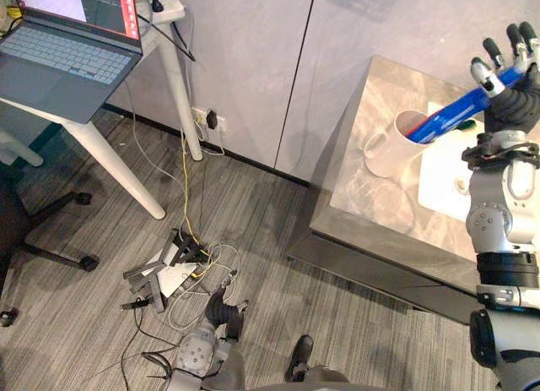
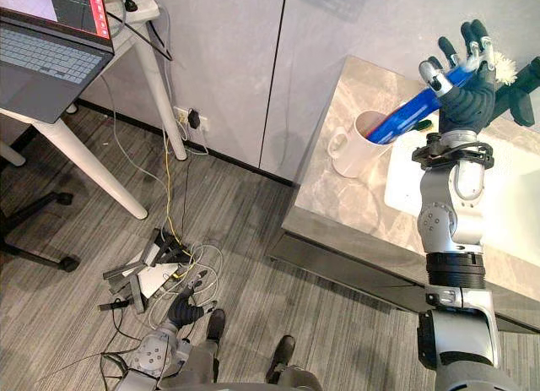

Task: Organize washtable

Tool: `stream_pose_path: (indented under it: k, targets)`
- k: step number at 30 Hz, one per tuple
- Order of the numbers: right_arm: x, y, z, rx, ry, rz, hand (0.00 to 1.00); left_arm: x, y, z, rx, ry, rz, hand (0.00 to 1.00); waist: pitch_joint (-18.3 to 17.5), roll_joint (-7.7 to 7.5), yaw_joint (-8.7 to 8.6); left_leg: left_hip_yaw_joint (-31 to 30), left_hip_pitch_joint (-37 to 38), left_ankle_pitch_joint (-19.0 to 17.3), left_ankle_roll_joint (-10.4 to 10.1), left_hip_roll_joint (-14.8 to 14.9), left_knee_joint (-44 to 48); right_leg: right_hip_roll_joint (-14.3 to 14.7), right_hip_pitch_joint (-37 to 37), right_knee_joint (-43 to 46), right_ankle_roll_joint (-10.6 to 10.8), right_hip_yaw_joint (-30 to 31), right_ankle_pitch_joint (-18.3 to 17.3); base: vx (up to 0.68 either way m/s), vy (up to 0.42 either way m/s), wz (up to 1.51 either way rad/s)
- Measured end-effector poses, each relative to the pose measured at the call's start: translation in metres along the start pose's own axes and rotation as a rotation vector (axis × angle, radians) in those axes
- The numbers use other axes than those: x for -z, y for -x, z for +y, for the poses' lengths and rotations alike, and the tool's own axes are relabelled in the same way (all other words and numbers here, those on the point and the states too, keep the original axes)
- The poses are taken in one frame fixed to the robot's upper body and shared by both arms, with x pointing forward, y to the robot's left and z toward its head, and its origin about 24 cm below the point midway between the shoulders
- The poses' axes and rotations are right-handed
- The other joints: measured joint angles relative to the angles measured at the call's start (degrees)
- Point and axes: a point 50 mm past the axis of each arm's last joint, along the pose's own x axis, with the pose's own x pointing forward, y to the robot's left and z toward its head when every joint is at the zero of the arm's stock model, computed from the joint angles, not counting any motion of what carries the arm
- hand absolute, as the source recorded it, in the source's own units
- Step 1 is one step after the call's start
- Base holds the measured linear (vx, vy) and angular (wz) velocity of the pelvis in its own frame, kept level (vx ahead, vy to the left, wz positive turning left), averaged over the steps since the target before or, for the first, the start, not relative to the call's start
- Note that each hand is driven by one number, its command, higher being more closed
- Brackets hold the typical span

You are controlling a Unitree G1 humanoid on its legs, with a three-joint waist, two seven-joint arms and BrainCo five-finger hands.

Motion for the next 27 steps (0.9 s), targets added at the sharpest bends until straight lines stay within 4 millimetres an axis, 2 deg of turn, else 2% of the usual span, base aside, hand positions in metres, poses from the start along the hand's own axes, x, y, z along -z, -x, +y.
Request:
stream_pose_path:
  k: [8, 15, 18, 21, 23, 25, 26, 27]
  targets:
    - [-0.003, 0.000, -0.003, 0.014, -0.002, -0.011, 0.00, 0.000, 0.000, 0.000, 0.000, 0.000, 0.001, 0.00, -0.1, 0.11, -0.08, 0.6, 0.6, 0.0, 0.0, 0.2, 0.0, 0.2, 0.2, 0.3, -0.4, 0.3, 0.3, 0.00, 0.000, -0.04]
    - [-0.014, -0.002, -0.016, 0.084, -0.010, -0.060, 0.00, 0.000, 0.000, -0.001, 0.004, 0.009, 0.003, 0.00, -0.7, 0.03, -0.08, 0.7, 1.8, 0.1, 0.0, 0.3, -0.1, 0.2, 1.2, 0.6, -0.5, 0.2, 0.3, 0.00, 0.000, 0.00]
    - [-0.023, -0.001, -0.022, 0.122, -0.015, -0.097, 0.00, -0.001, -0.001, -0.002, 0.011, 0.009, -0.002, 0.00, -2.6, 0.05, -0.15, 0.9, 2.0, 0.0, -0.1, 0.4, -0.2, 0.2, 1.2, 0.6, -0.5, 0.4, 0.3, 0.00, 0.002, -0.01]
    - [-0.034, 0.008, -0.028, 0.147, -0.006, -0.155, 0.00, -0.002, -0.002, -0.005, 0.022, 0.006, -0.004, 0.00, -3.8, -0.02, -0.27, 1.0, 2.2, 0.0, -0.1, 0.4, -0.4, 0.2, 1.3, 0.6, -0.5, 0.5, 0.3, 0.00, 0.000, 0.00]
    - [-0.046, 0.022, -0.043, 0.206, 0.015, -0.198, 0.00, -0.003, -0.004, -0.005, 0.023, 0.005, -0.006, 0.00, -3.9, -0.06, -0.20, 1.2, 3.1, -0.1, -0.3, 0.3, -0.6, 0.1, 2.1, 0.6, -0.5, 0.4, 0.3, 0.00, 0.000, 0.00]
    - [-0.057, 0.052, -0.070, 0.357, 0.082, -0.257, 0.00, 0.003, -0.005, -0.007, 0.007, 0.017, 0.025, 0.00, -5.2, -0.14, -0.55, 1.6, 3.7, -0.1, -0.3, 0.2, -1.1, -0.1, 2.2, 0.7, -0.4, 0.4, 0.3, 0.00, 0.018, -0.05]
    - [-0.059, 0.061, -0.076, 0.401, 0.112, -0.266, 0.00, 0.006, -0.004, -0.006, -0.002, 0.018, 0.041, 0.00, -5.7, -0.16, -0.87, 1.7, 3.8, -0.1, -0.3, 0.1, -1.2, -0.2, 2.2, 0.7, -0.4, 0.4, 0.3, 0.02, 0.020, -0.09]
    - [-0.060, 0.079, -0.088, 0.480, 0.161, -0.268, 0.00, 0.013, -0.003, -0.005, -0.011, 0.020, 0.071, 0.00, -6.4, -0.07, -1.79, 1.9, 4.2, -0.1, -0.3, 0.0, -1.5, -0.2, 2.3, 0.8, -0.4, 0.4, 0.3, 0.02, 0.014, -0.11]
